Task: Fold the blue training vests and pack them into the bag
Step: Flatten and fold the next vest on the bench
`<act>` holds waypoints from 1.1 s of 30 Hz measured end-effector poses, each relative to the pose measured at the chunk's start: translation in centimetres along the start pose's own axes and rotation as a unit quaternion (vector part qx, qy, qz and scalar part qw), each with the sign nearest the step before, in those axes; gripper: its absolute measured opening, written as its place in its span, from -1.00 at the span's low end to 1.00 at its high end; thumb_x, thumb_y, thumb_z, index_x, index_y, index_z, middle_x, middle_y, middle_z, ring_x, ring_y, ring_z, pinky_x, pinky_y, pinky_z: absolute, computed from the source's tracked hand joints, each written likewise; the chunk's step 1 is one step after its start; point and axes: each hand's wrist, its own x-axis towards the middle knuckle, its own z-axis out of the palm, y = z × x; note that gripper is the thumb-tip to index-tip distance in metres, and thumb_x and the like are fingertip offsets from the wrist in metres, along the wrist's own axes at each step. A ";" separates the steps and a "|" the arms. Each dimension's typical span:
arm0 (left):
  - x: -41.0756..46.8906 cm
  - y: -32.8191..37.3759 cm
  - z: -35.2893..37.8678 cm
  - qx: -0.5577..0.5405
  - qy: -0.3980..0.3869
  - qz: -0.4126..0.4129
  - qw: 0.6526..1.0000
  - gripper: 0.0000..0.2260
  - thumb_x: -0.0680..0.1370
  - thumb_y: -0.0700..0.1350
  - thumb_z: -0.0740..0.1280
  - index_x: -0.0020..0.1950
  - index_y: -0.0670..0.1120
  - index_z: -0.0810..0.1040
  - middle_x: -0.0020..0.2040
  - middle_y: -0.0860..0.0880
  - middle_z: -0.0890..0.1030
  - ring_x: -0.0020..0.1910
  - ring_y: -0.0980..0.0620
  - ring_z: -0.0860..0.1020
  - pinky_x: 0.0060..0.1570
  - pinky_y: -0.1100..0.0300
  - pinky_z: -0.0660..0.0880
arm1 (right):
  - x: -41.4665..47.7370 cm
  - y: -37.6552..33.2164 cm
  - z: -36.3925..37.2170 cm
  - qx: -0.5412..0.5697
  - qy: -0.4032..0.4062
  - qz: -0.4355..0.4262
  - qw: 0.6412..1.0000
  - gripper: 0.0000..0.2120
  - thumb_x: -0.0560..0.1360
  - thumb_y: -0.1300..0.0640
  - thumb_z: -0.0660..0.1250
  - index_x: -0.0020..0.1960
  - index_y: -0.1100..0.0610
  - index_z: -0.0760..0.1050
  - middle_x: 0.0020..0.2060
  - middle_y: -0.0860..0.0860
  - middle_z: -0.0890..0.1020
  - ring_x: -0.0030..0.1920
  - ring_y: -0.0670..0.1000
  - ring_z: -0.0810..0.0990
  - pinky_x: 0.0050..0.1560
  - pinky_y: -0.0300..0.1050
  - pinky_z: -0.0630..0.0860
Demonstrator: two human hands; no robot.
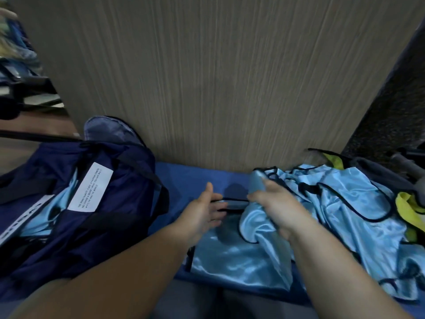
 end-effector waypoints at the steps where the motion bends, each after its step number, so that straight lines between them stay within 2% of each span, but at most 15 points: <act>1: -0.3 0.3 -0.4 -0.022 0.005 -0.013 1.000 -0.47 0.60 0.30 0.04 0.22 -0.10 0.49 0.08 -0.10 0.65 0.08 -0.11 0.61 0.11 -0.01 0.52 | 0.3 0.6 1.4 -0.020 -0.017 0.002 1.000 -0.58 0.41 0.25 0.37 0.27 0.18 0.47 -0.12 0.15 0.66 -0.19 0.10 0.63 -0.10 0.01 0.57; 3: -0.6 0.6 -1.3 -0.030 0.011 -0.041 0.999 -0.41 0.55 0.35 0.07 0.25 -0.11 0.47 0.13 -0.15 0.63 0.07 -0.12 0.62 0.05 -0.02 0.56 | 0.6 1.2 3.8 -0.066 -0.052 0.017 0.996 -0.35 0.42 0.17 0.39 0.48 0.06 0.30 0.14 0.13 0.62 -0.07 0.03 0.64 -0.08 -0.11 0.58; 6: -1.1 1.2 -2.7 0.009 -0.002 -0.074 0.997 -0.43 0.51 0.33 0.23 0.27 -0.11 0.50 0.15 -0.16 0.64 0.07 -0.10 0.65 -0.02 0.04 0.57 | 0.4 1.7 6.4 -0.229 -0.113 -0.005 0.967 -0.30 0.52 0.13 0.32 0.58 0.05 0.09 0.35 0.05 0.45 0.15 -0.06 0.49 -0.09 -0.32 0.39; 9: -1.7 1.4 -3.0 0.045 -0.003 -0.075 0.996 -0.70 0.58 0.11 0.32 0.06 -0.12 0.60 -0.10 -0.12 0.71 -0.07 -0.06 0.68 -0.06 0.05 0.59 | -0.1 2.6 8.0 -0.271 -0.181 -0.033 0.945 -0.31 0.48 0.15 0.37 0.53 0.05 0.15 0.18 -0.04 0.53 0.04 -0.11 0.52 -0.08 -0.36 0.47; 11: -1.6 1.2 -3.3 0.081 0.036 -0.057 0.994 -0.81 0.58 -0.02 0.34 -0.08 -0.14 0.60 -0.21 -0.11 0.67 -0.13 -0.08 0.64 -0.02 0.03 0.56 | -0.3 3.2 8.5 -0.287 -0.224 -0.034 0.931 -0.28 0.43 0.13 0.43 0.49 0.02 0.17 0.00 -0.07 0.58 -0.04 -0.12 0.57 -0.06 -0.22 0.54; 12: -1.5 1.1 -3.5 0.100 0.052 -0.043 0.993 -0.86 0.58 -0.09 0.35 -0.12 -0.14 0.58 -0.24 -0.10 0.65 -0.16 -0.07 0.62 -0.03 0.03 0.54 | -0.3 3.4 8.5 -0.302 -0.245 -0.037 0.920 -0.25 0.42 0.11 0.46 0.50 0.02 0.16 -0.08 -0.09 0.58 -0.09 -0.13 0.57 -0.11 -0.22 0.52; 14: -1.3 0.9 -3.9 0.114 0.070 -0.013 0.991 -0.96 0.55 -0.22 0.36 -0.02 -0.17 0.57 -0.12 -0.14 0.65 -0.09 -0.09 0.62 0.02 0.02 0.55 | -0.4 3.5 8.1 -0.316 -0.287 -0.040 0.903 -0.16 0.43 0.07 0.47 0.55 0.01 0.06 -0.13 -0.11 0.61 -0.14 -0.18 0.58 -0.12 -0.29 0.47; 16: -1.1 0.7 -4.0 0.131 0.095 0.029 0.986 -0.79 0.53 -0.30 0.33 0.14 -0.12 0.54 0.04 -0.14 0.64 -0.01 -0.07 0.62 0.01 0.08 0.57 | -0.5 3.5 7.4 -0.302 -0.328 -0.028 0.895 -0.09 0.46 0.08 0.47 0.59 -0.05 -0.05 -0.08 -0.10 0.67 -0.09 -0.20 0.62 -0.04 -0.31 0.49; 18: -1.3 0.6 -3.8 0.184 0.120 0.106 0.970 -0.68 0.54 -0.30 0.27 0.21 0.04 0.49 0.09 -0.03 0.62 0.00 0.04 0.62 -0.01 0.18 0.57 | -0.7 3.1 6.3 -0.282 -0.341 -0.021 0.897 -0.17 0.47 0.10 0.46 0.56 -0.12 0.04 -0.08 -0.08 0.68 -0.11 -0.17 0.63 -0.03 -0.28 0.51; 20: -1.3 0.5 -4.0 0.253 0.125 0.172 0.944 -0.59 0.58 -0.24 0.22 0.32 0.19 0.42 0.11 0.07 0.60 -0.02 0.12 0.60 0.00 0.20 0.56 | -0.6 2.6 5.3 -0.238 -0.299 -0.032 0.924 -0.41 0.48 0.13 0.46 0.43 -0.11 0.31 -0.18 -0.06 0.66 -0.21 -0.15 0.60 -0.09 -0.25 0.52; 23: -1.2 0.4 -4.8 0.372 0.137 0.161 0.904 -0.45 0.63 -0.18 0.15 0.52 0.28 0.14 -0.04 0.03 0.57 -0.23 0.02 0.57 -0.27 0.15 0.50 | 0.4 2.9 3.6 -0.262 -0.112 -0.087 0.955 -0.62 0.51 0.08 0.42 0.31 -0.05 0.51 -0.18 -0.14 0.62 -0.23 -0.18 0.57 -0.12 -0.24 0.52; 25: -1.2 0.2 -4.9 0.458 0.150 0.121 0.868 -0.37 0.62 -0.21 0.13 0.57 0.23 -0.04 0.03 -0.08 0.56 -0.22 -0.01 0.52 -0.31 0.16 0.41 | 1.0 4.0 2.3 -0.409 0.008 -0.171 0.896 -0.58 0.53 -0.09 0.33 0.36 -0.06 0.47 0.07 -0.17 0.57 0.13 -0.14 0.52 0.22 -0.15 0.45; 27: -1.5 -0.2 -4.7 0.549 0.172 0.114 0.810 -0.35 0.60 -0.19 0.14 0.59 0.12 -0.10 0.41 -0.09 0.33 0.13 -0.04 0.47 -0.06 0.14 0.42 | 1.1 5.2 1.7 -0.533 0.017 -0.200 0.822 -0.40 0.51 -0.31 0.17 0.48 -0.08 0.30 0.42 -0.13 0.35 0.50 -0.04 0.19 0.51 -0.02 0.12; 30: -2.0 -0.6 -3.8 0.647 0.204 0.183 0.712 -0.42 0.57 -0.09 0.17 0.56 0.05 0.04 0.53 0.00 0.08 0.44 -0.05 0.15 0.36 0.05 0.20 | 1.3 6.5 1.8 -0.618 -0.052 -0.129 0.773 -0.25 0.53 -0.40 0.06 0.59 -0.10 -0.04 0.59 -0.12 -0.11 0.55 -0.02 -0.33 0.51 0.16 -0.35; 33: -1.6 -1.0 -2.2 0.700 0.122 0.251 0.658 -0.52 0.59 -0.05 0.16 0.51 0.09 0.18 0.56 0.09 0.01 0.51 0.00 -0.04 0.44 0.04 -0.10 | 1.4 7.0 1.8 -0.649 -0.088 -0.095 0.750 -0.21 0.53 -0.42 -0.01 0.60 -0.09 -0.18 0.57 -0.10 -0.26 0.51 -0.01 -0.44 0.46 0.22 -0.43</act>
